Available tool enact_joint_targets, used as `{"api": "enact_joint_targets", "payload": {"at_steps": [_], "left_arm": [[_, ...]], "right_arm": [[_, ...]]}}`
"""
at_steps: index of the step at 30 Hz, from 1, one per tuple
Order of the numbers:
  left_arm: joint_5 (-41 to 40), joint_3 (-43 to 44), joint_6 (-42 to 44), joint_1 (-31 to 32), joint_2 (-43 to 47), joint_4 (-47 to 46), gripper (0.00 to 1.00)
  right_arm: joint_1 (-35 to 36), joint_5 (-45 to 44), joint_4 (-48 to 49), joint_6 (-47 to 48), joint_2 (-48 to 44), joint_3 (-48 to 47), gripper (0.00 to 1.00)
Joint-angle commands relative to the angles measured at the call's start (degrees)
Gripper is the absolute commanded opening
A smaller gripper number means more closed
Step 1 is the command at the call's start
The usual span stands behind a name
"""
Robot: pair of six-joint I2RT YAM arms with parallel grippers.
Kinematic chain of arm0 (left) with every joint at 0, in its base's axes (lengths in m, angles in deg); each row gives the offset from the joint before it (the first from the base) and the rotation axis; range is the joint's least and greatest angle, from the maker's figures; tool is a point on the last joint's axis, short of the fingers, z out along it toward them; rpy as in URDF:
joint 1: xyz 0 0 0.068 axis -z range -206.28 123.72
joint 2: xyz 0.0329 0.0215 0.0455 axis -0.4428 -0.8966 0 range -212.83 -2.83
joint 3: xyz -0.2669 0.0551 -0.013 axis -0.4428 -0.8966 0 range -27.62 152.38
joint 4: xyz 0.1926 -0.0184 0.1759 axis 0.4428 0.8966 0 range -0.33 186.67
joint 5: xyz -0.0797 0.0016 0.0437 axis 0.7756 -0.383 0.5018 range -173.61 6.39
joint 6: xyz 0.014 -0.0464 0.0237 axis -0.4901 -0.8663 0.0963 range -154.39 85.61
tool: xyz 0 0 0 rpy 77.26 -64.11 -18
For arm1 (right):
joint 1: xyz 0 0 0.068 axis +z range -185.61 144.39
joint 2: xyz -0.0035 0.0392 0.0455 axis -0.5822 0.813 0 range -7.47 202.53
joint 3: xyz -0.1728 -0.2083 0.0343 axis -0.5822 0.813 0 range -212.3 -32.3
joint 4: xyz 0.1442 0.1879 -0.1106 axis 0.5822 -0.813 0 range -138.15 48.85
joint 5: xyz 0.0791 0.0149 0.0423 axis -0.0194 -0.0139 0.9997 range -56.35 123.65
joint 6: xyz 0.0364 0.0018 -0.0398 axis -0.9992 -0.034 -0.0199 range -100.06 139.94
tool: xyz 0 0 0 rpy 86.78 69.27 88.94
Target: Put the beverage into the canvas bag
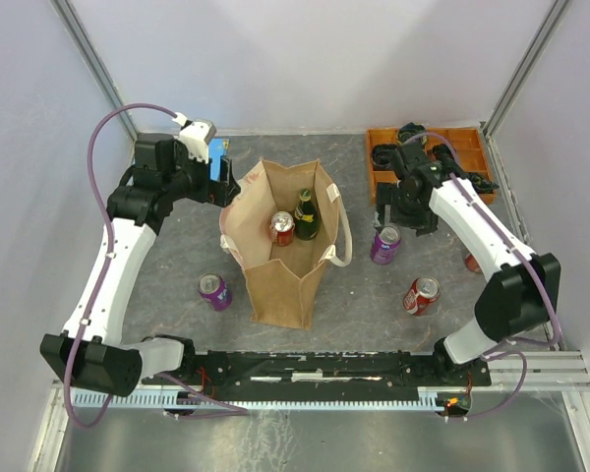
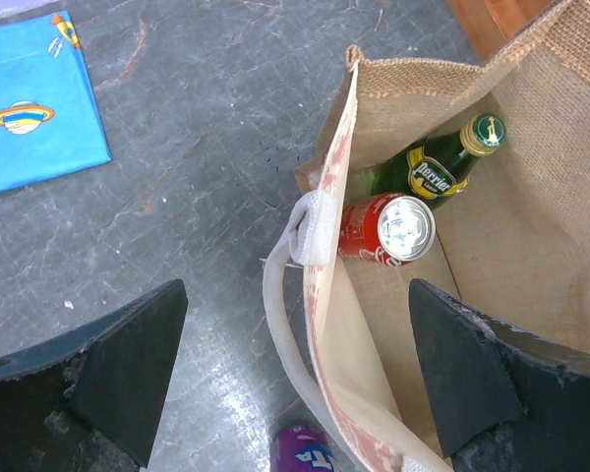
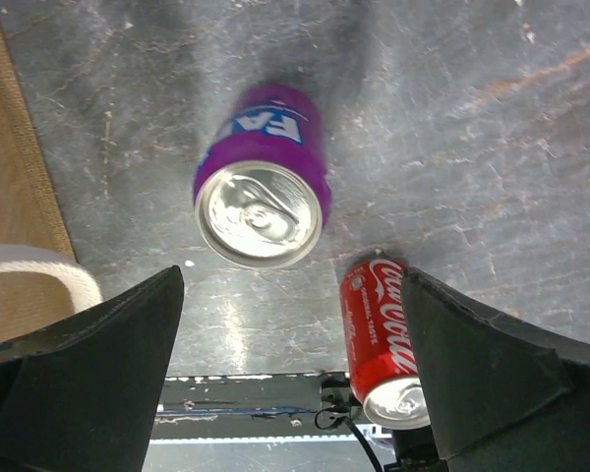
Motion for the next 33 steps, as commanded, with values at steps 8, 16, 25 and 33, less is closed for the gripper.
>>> {"api": "enact_joint_targets", "payload": {"at_steps": [8, 16, 25, 33], "left_arm": [[1.84, -2.12, -3.35, -0.83, 2.84, -0.17, 0.99], [2.66, -2.64, -3.38, -0.84, 2.56, -0.1, 1.0], [3.76, -2.83, -3.51, -0.86, 2.57, -0.46, 1.0], [10.33, -1.49, 7.74, -0.83, 5.65, 1.8, 0.9]], "right_arm": [[-0.04, 4.07, 1.95, 2.77, 7.46, 0.26, 0.93], [-0.07, 3.66, 6.31, 1.34, 8.28, 4.0, 0.9], [-0.02, 2.87, 9.57, 1.04, 9.53, 5.42, 0.82], [-0.07, 1.88, 9.8, 1.18, 7.69, 4.2, 0.07]]}}
